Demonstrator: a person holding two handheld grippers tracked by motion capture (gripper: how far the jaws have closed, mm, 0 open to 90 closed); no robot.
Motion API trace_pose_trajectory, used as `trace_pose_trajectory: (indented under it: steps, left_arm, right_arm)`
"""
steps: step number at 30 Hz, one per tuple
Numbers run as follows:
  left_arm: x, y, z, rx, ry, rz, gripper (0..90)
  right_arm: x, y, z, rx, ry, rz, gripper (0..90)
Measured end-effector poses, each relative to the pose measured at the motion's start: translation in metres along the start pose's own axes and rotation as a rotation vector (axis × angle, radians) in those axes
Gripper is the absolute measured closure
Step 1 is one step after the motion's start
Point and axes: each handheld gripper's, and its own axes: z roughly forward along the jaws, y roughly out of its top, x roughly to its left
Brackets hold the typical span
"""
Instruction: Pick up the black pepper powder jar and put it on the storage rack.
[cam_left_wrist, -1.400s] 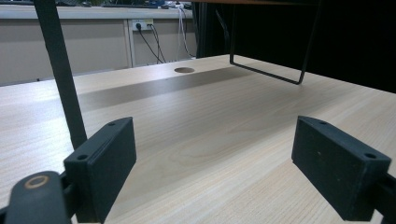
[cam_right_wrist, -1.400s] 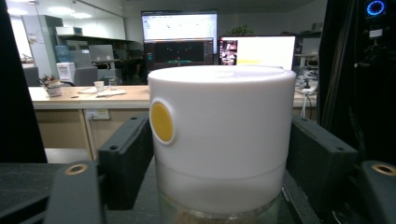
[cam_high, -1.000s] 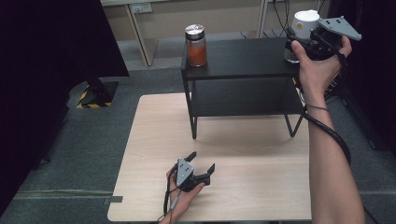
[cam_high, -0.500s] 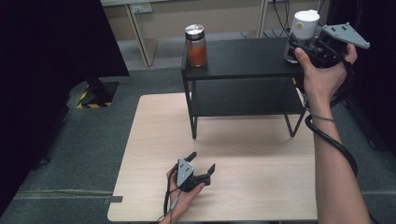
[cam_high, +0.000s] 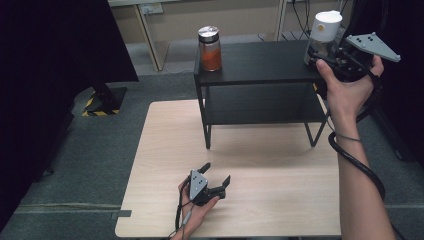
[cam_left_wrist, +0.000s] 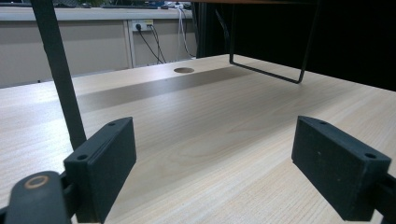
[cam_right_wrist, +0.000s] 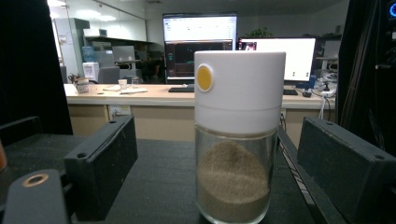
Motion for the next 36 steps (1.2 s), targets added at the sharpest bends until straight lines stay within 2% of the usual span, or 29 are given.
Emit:
trace_pose_trajectory:
  steps: [8,11,20,36]
  left_arm:
    - [-0.001,0.0,0.0,0.0,0.001,0.002,13.3]
    - [-0.001,0.0,0.0,0.0,0.001,0.002,13.3]
    - [-0.001,0.0,0.0,0.0,0.002,0.004,13.3]
    - [-0.002,0.0,0.0,0.001,0.004,0.01,13.2]
  right_arm:
    - [0.003,-0.01,-0.01,-0.004,0.02,-0.02,12.5]
    - [0.003,-0.016,-0.015,-0.009,0.03,-0.01,12.5]
    - [0.003,-0.034,-0.033,-0.031,0.061,-0.02,12.5]
    - [0.0,-0.058,-0.054,-0.032,0.09,-0.013,12.5]
